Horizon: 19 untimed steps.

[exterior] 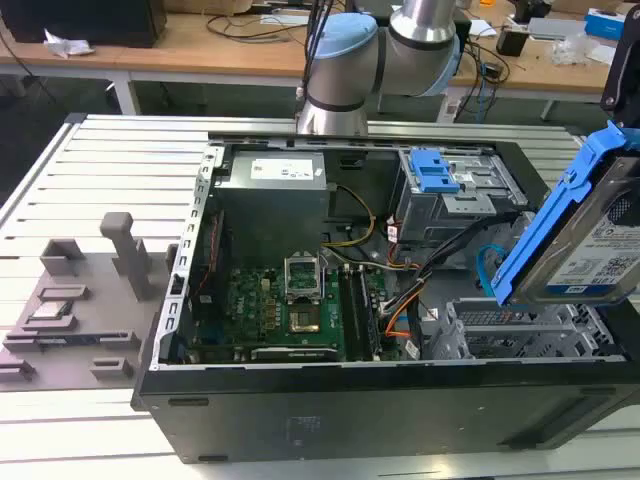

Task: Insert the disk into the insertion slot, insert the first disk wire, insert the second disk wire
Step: 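Insert the disk into the insertion slot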

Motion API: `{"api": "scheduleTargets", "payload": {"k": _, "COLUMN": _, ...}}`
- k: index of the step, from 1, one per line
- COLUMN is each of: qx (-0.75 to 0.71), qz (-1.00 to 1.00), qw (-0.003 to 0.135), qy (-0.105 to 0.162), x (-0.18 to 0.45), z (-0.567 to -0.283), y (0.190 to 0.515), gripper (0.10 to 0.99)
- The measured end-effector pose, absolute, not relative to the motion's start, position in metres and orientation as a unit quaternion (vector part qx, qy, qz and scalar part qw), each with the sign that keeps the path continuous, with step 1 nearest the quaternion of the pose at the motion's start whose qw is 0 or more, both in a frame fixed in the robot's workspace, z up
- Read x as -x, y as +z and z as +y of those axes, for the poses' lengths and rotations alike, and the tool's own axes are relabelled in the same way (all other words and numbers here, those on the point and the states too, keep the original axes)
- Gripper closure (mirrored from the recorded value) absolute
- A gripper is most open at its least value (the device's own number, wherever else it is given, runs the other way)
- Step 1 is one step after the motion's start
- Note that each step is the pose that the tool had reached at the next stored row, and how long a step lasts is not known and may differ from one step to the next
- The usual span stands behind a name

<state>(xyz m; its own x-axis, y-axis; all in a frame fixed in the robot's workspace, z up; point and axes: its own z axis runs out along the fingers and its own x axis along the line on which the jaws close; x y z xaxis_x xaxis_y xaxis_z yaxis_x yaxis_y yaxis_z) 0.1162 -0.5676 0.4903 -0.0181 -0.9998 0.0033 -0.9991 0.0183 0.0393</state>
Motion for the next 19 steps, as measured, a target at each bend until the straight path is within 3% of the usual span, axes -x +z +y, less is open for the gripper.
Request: {"api": "scheduleTargets", "payload": {"k": 19, "qx": -0.701, "qz": -0.713, "qw": 0.011, "qy": -0.017, "x": -0.107, "z": -0.556, "y": 0.438, "gripper": 0.722}}
